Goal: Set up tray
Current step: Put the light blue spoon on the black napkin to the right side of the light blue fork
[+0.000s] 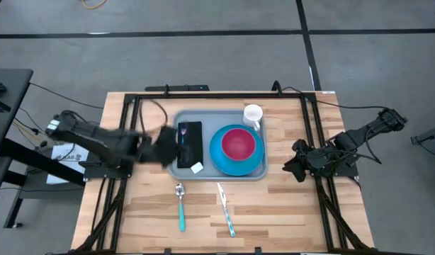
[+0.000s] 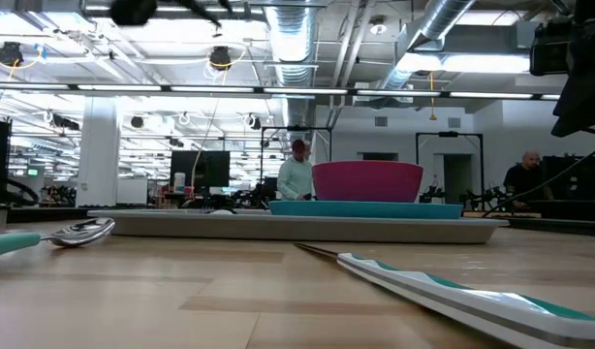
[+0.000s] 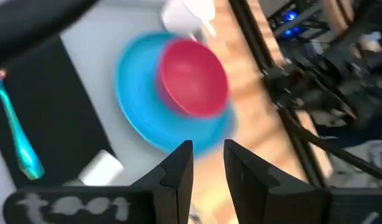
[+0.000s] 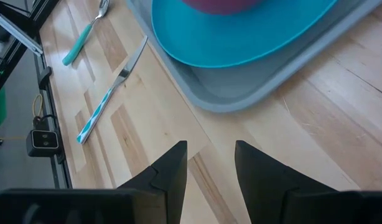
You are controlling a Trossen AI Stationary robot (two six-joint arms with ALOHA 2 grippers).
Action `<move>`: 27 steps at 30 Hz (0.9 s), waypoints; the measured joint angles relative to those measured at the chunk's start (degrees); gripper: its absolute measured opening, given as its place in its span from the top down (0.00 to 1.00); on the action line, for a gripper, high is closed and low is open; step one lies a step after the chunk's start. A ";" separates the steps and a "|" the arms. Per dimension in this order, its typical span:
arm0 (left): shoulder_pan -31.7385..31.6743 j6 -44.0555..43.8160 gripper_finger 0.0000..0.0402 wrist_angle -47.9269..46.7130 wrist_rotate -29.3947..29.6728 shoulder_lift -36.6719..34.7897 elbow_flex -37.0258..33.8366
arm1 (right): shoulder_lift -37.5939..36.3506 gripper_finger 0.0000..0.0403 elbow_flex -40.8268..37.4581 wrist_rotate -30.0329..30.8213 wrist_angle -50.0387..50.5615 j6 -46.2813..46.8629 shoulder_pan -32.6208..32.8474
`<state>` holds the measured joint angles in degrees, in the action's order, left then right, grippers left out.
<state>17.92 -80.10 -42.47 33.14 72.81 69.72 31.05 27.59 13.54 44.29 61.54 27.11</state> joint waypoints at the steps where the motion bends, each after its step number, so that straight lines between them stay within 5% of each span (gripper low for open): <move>1: 2.78 -2.67 0.81 -0.17 1.57 1.20 0.92 | 0.00 0.69 0.00 -0.01 -0.01 0.00 0.00; 7: 14.15 -18.44 0.81 -1.56 1.74 10.22 4.89 | 0.02 0.69 0.01 -0.03 -0.02 0.00 0.01; 15: 18.93 -36.17 0.81 -10.17 -14.39 24.24 9.89 | 0.00 0.69 0.02 -0.24 0.00 0.00 0.00; 27: 18.76 -42.62 0.81 -13.42 -18.47 33.43 10.37 | 0.00 0.69 0.00 -1.45 0.02 0.00 0.00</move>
<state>36.69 -122.72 -55.88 14.67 106.24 80.09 31.05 27.59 12.09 44.31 61.54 27.11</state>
